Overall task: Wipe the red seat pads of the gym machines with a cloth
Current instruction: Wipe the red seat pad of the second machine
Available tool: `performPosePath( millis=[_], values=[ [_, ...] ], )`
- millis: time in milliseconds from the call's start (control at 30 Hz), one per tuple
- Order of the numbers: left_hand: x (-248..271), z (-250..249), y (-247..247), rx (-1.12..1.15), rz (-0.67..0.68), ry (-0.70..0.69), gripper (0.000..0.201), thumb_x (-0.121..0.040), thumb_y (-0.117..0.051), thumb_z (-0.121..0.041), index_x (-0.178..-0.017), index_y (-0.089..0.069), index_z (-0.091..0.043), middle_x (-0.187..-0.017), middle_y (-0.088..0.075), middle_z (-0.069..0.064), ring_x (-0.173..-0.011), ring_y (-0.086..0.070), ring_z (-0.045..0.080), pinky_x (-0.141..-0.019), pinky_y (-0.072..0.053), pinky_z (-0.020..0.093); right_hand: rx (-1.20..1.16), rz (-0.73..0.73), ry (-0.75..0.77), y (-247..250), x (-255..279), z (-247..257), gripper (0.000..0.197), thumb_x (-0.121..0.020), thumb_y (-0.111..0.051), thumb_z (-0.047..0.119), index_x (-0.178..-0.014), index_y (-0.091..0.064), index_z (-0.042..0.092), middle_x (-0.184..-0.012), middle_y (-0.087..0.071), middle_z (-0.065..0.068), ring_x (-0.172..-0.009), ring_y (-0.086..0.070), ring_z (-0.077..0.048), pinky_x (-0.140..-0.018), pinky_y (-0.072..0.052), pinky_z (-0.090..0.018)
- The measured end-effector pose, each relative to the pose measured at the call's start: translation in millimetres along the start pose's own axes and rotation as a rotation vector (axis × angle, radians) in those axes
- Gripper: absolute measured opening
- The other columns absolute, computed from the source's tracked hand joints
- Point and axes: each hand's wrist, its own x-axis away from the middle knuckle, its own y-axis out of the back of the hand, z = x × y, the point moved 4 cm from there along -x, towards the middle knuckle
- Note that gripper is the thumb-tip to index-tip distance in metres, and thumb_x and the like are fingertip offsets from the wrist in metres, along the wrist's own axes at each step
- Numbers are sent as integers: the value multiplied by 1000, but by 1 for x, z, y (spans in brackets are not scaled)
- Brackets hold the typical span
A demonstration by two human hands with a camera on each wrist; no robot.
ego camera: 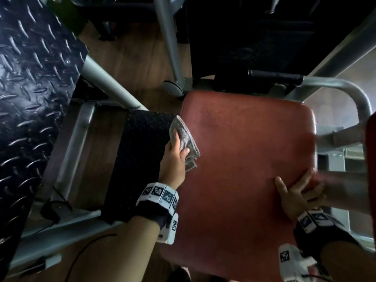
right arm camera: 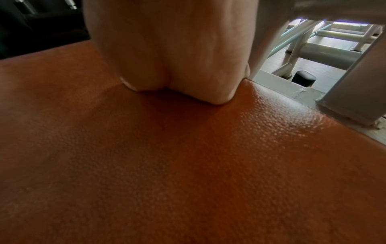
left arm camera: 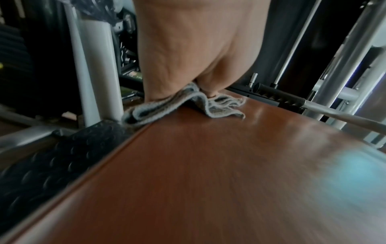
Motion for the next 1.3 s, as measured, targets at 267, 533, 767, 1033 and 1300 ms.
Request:
performPosePath(
  millis=[267, 533, 767, 1033, 1300],
  values=[
    [83, 32, -1, 54, 36, 5, 69, -98, -44, -31, -151, -1, -41, -147, -33, 4, -116, -56, 17, -83, -53, 22, 104, -310, 30, 2, 2, -4, 109, -67, -27, 88, -151, 13, 31, -158, 0, -23, -144, -7, -42, -115, -9, -52],
    [12, 9, -1, -72, 1, 18, 65, -98, -46, -33, -153, -12, -24, -140, -41, 14, -112, -57, 30, -86, -46, 30, 142, -401, 18, 0, -10, -12, 106, -63, -29, 91, -148, 13, 43, -160, 7, -17, -145, -1, -42, -114, -4, -60],
    [99, 38, 0, 11, 18, -28, 69, -96, -46, -35, -151, -4, -38, -143, -36, 8, -108, -60, 23, -81, -55, 32, 124, -395, 29, -2, -13, -12, 97, -78, -42, 75, -152, 7, 36, -160, 7, -16, -145, 0, -42, -114, -1, -59],
    [54, 34, -5, -62, 17, -4, 69, -97, -48, -33, -153, -7, -33, -128, -48, 17, -104, -58, 32, -81, -46, 34, 121, -314, 48, 2, -12, -11, 99, -79, -41, 79, -150, 16, 38, -159, 14, -15, -145, 4, -41, -116, 1, -60],
    [151, 62, -4, -52, 7, 81, 66, -98, -43, -39, -151, -4, -41, -140, -40, 8, -106, -58, 25, -78, -45, 30, 143, -270, 83, 7, 4, -6, 101, -82, -48, 72, -150, 18, 35, -158, 17, -16, -144, 0, -45, -117, 0, -56]
  ],
)
